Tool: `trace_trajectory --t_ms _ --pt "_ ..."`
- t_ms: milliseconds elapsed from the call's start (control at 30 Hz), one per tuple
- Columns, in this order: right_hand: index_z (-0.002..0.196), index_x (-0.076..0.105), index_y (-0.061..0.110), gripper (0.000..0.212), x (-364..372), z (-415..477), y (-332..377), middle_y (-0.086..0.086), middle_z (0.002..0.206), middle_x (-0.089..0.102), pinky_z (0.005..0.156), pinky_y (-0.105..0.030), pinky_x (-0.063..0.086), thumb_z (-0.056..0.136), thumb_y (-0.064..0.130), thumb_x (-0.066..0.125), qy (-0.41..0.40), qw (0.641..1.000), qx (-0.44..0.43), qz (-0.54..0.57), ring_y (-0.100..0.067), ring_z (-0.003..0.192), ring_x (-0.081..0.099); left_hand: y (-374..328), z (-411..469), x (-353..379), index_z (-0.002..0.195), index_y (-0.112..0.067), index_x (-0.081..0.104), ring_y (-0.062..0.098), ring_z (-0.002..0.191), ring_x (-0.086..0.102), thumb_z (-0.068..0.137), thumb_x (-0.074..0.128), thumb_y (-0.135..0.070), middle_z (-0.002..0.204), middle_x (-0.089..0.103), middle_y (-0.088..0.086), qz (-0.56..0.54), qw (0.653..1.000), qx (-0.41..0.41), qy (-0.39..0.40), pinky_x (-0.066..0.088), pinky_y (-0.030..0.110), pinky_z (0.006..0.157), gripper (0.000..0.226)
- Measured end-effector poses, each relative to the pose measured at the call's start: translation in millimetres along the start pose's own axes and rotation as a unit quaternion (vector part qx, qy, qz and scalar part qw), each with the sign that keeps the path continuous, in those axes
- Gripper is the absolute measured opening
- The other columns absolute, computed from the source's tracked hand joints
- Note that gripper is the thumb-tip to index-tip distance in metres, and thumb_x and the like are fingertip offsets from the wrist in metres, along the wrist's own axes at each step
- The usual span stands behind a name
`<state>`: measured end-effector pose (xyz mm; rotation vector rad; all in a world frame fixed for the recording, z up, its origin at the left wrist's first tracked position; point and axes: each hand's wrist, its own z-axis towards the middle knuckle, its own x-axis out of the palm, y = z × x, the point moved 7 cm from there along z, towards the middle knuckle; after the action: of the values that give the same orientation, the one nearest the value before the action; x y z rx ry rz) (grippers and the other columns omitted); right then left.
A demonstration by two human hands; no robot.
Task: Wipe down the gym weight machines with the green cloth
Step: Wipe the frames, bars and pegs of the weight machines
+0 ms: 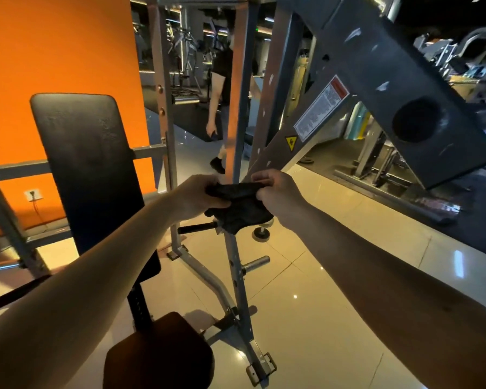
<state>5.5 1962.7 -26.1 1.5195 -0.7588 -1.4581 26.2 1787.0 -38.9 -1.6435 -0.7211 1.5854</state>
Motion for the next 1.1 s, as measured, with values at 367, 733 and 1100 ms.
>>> trace_trajectory --t_ms 367,733,1100 --pt "0.108 0.070 0.028 0.013 13 27 5 0.001 0.109 0.073 0.102 -0.047 0.054 0.095 0.028 0.069 0.016 0.998 0.025 0.054 -0.023 0.110 0.064 11 12 -24 0.139 -0.024 0.047 0.015 0.115 0.056 0.087 0.074 -0.001 0.123 0.052 -0.011 -0.122 0.991 0.062 0.001 0.058 0.023 0.075 0.063" --pt "0.104 0.075 0.012 0.015 -51 44 142 -0.006 0.106 0.070 0.093 -0.039 0.054 0.091 0.011 0.068 -0.101 0.965 -0.117 -0.212 -0.023 0.106 0.064 -89 57 -76 0.108 -0.019 0.072 0.007 0.091 0.065 0.093 0.072 -0.024 0.096 0.071 -0.004 -0.052 0.965 0.152 -0.207 0.051 0.022 0.077 0.016" --pt "0.119 0.073 0.015 0.025 -152 11 246 -0.004 0.125 0.068 0.092 -0.028 0.051 0.095 0.011 0.068 -0.302 0.891 -0.244 -0.234 -0.018 0.121 0.062 -208 69 -117 0.114 -0.014 0.065 0.019 0.101 0.067 0.097 0.064 -0.026 0.103 0.070 0.001 -0.144 0.912 0.189 -0.335 0.055 0.037 0.092 0.021"
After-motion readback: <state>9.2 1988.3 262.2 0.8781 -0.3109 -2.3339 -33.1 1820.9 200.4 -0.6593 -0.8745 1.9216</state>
